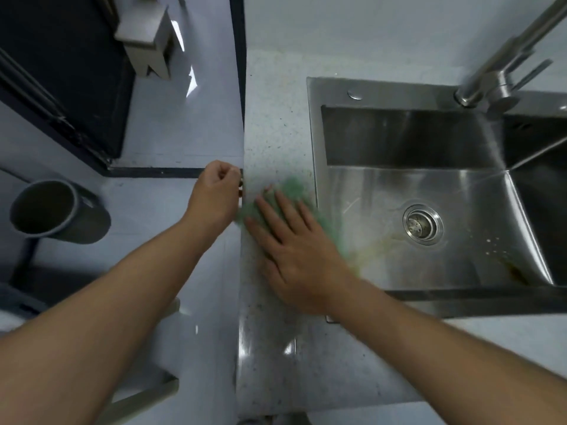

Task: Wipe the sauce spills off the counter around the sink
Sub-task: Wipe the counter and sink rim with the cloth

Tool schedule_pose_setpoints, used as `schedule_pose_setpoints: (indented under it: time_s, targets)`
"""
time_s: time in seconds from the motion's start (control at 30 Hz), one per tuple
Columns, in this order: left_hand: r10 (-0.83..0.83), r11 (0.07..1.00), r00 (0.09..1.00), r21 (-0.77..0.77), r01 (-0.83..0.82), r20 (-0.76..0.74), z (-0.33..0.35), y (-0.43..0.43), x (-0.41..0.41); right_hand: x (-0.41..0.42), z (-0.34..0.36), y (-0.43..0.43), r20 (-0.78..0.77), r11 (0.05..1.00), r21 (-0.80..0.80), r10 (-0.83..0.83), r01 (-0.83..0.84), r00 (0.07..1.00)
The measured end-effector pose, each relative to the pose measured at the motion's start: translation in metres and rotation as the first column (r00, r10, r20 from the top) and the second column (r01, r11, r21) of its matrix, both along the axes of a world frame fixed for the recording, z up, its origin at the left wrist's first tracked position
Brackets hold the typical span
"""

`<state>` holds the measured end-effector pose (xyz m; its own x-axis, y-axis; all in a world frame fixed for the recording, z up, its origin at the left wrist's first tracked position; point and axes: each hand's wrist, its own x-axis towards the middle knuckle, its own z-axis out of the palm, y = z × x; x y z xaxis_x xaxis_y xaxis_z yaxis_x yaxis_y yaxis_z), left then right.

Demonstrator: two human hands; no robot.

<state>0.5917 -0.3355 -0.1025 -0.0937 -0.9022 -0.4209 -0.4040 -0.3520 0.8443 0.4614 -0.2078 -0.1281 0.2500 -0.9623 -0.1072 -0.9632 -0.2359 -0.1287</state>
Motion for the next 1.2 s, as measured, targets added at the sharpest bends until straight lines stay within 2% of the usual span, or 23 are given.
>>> schedule_pose_setpoints:
  time_s: [0.1,0.17,0.3,0.53,0.63,0.7,0.77,0.83,0.93,1.0,1.07,1.13,1.2]
  targets:
    - [-0.014,1.0,1.0,0.005,0.014,0.015,0.0,-0.005,-0.005,0.007,0.006,0.078,0.135,0.982,-0.01,0.186,-0.186,0.973]
    - [0.0,1.0,1.0,0.021,-0.001,0.02,0.005,-0.01,-0.009,-0.002,0.001,0.078,0.159,0.976,-0.062,0.214,-0.207,0.964]
    - [0.027,0.999,0.999,0.034,-0.028,0.025,0.007,-0.024,-0.011,-0.01,-0.006,0.006,0.13,0.99,-0.024,0.143,-0.141,0.981]
    - [0.052,0.997,0.996,0.046,-0.056,0.073,0.006,-0.044,-0.019,-0.058,-0.001,-0.207,-0.037,0.996,0.003,-0.09,0.09,0.995]
    - [0.054,0.998,0.994,0.016,-0.055,0.091,0.008,-0.056,-0.027,-0.055,0.001,-0.218,-0.006,0.987,0.051,-0.149,0.149,0.989]
    - [0.047,0.998,0.993,-0.036,-0.043,0.11,0.009,-0.069,-0.033,-0.042,0.002,-0.189,-0.018,0.998,0.025,-0.063,0.063,0.998]
    - [0.007,0.997,0.984,-0.082,0.008,0.178,0.012,-0.081,-0.041,-0.029,0.002,-0.148,0.053,0.997,-0.012,0.07,-0.07,0.996]
    - [-0.055,0.99,0.961,-0.11,0.088,0.27,0.012,-0.094,-0.044,-0.034,-0.002,-0.158,0.049,0.993,0.026,0.117,-0.118,0.992]
    - [-0.151,0.975,0.918,-0.096,0.199,0.367,0.017,-0.114,-0.048,-0.059,0.0,-0.245,-0.067,0.996,-0.041,-0.078,0.075,0.995]
    - [-0.225,0.958,0.881,-0.068,0.277,0.417,0.019,-0.123,-0.05,-0.079,0.002,-0.291,-0.028,0.978,0.013,-0.207,0.207,0.978]
    - [-0.269,0.928,0.841,-0.106,0.356,0.469,0.022,-0.122,-0.053,-0.081,-0.001,-0.297,-0.004,0.972,0.029,-0.232,0.232,0.973]
    - [-0.275,0.887,0.824,-0.199,0.416,0.496,0.022,-0.114,-0.059,-0.071,-0.007,-0.283,-0.036,0.99,-0.048,-0.137,0.135,0.99]
    - [-0.314,0.841,0.764,-0.208,0.5,0.564,0.018,-0.105,-0.066,-0.074,-0.007,-0.272,-0.059,0.999,-0.05,-0.006,0.003,0.998]
